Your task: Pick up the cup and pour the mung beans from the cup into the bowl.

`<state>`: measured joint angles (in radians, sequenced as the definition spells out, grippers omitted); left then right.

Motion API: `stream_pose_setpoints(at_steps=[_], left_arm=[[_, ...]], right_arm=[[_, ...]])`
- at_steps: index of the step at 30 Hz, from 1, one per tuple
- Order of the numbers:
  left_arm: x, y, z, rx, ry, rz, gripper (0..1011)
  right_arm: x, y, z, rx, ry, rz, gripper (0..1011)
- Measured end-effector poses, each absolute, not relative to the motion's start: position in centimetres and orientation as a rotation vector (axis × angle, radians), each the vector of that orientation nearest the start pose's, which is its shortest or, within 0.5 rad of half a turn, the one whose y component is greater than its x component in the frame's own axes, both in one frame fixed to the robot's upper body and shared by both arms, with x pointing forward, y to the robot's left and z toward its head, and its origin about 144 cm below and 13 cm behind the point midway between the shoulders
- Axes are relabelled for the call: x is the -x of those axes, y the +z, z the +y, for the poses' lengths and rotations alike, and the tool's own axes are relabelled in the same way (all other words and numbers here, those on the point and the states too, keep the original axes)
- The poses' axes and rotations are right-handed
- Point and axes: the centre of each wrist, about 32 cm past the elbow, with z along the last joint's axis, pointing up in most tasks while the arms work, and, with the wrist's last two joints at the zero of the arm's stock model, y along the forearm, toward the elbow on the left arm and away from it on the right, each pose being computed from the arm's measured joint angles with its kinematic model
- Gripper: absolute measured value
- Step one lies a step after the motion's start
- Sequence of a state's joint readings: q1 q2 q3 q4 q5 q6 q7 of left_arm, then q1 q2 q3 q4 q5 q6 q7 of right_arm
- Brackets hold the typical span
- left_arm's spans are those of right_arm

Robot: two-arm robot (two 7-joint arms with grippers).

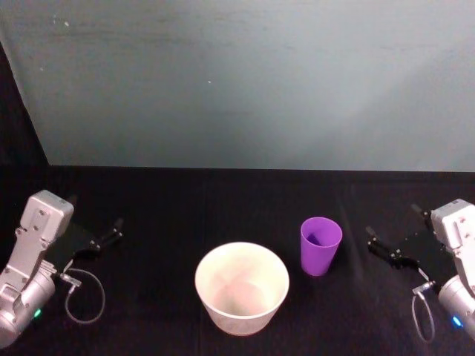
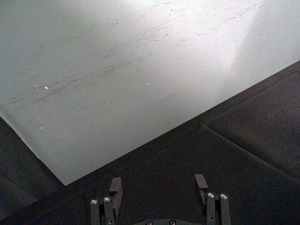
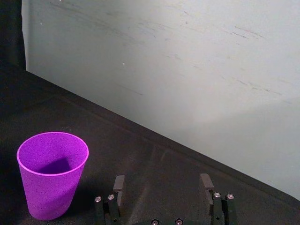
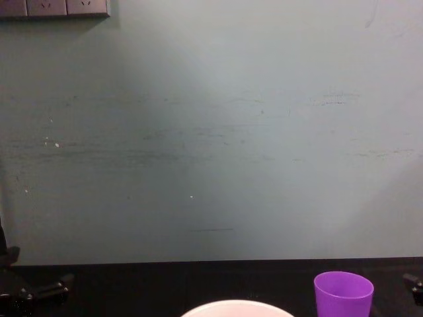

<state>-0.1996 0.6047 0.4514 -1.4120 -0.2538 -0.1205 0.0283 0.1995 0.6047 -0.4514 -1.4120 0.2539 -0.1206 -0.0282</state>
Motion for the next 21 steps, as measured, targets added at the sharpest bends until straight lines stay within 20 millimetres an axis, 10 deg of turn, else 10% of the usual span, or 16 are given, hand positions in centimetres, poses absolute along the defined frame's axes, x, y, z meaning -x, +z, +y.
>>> stream_pose_setpoints(at_steps=[21], left_arm=[[-48.86,113.98,30.97,-0.304,1.248,-0.285,1003]], right_arm=[[-48.86,113.98,-30.97,0.304,-1.248,-0.285,1003]])
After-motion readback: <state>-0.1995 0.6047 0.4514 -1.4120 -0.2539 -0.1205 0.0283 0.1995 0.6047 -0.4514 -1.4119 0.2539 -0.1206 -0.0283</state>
